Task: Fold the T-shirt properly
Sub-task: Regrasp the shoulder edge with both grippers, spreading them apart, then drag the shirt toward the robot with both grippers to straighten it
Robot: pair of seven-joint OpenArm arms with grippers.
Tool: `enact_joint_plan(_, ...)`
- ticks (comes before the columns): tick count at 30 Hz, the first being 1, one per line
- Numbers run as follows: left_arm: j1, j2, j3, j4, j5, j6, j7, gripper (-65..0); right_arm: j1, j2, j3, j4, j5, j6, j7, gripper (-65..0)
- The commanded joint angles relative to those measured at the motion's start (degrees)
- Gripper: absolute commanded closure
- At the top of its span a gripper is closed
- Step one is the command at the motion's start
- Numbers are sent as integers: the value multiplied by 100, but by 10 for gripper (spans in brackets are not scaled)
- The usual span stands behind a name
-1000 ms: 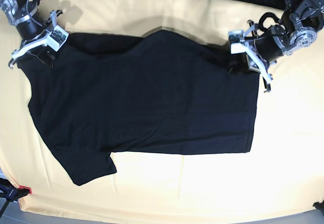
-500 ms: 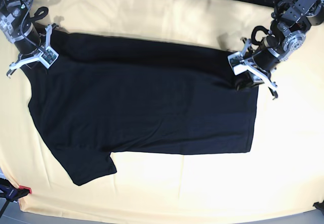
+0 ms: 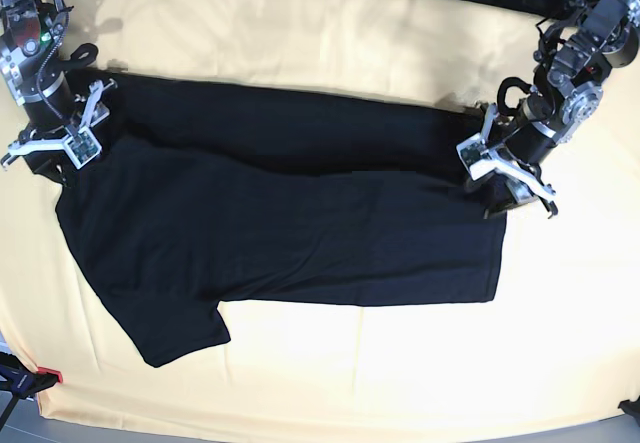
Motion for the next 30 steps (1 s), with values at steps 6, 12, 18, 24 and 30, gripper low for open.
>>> enact_joint_plan(6,-66,-129,-68,92,-442,-1325,483,-481,17,114,57,114,439,870,-890,-381)
enact_joint_plan(12,-59,-479,-68,234,-1143,-3005,592,-481,-129,116,57,260,1272,1891,-1589,-381)
enact_joint_plan(18,229,-708,-68,229,-1084,-3755,439,-481,-605,114,57,247,1357,2096,-1519,-379)
enact_joint_plan(24,299,-592,-66,160,-459,-3104,22,-479,-616,111,57,236,935,1746,-1082,-377)
enact_joint_plan(30,295,-568,-63,-192,-140,-2378,-157,-479,-616,111,55,31,938,1626,-966,-377)
